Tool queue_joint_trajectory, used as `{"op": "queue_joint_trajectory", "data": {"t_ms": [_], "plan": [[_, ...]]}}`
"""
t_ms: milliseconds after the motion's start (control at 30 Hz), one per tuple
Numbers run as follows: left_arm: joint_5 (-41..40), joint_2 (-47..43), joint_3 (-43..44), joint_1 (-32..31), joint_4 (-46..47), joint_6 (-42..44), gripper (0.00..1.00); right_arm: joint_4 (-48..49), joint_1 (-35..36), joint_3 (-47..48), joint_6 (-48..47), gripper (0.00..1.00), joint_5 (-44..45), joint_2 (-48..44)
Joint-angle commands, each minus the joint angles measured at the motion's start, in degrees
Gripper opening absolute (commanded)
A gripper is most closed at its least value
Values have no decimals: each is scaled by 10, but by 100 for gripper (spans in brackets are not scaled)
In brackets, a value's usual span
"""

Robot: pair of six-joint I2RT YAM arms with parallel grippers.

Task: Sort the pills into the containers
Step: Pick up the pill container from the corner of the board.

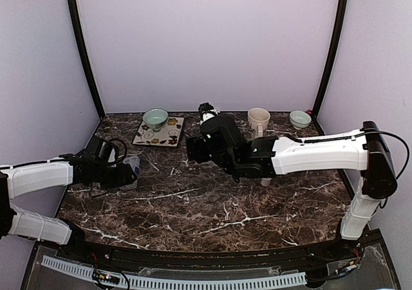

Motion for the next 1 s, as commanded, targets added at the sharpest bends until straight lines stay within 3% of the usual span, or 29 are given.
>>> {"op": "queue_joint_trajectory", "data": {"t_ms": [0, 367, 967], "plan": [[56, -19, 3, -1, 47, 36, 42, 9, -7, 8, 16, 86, -31, -11], [134, -1, 31, -11, 113, 76, 38, 33, -29, -2, 82, 82, -192, -10], [149, 68, 101, -57, 132, 115, 38, 133, -43, 17, 253, 76, -409, 75]]}}
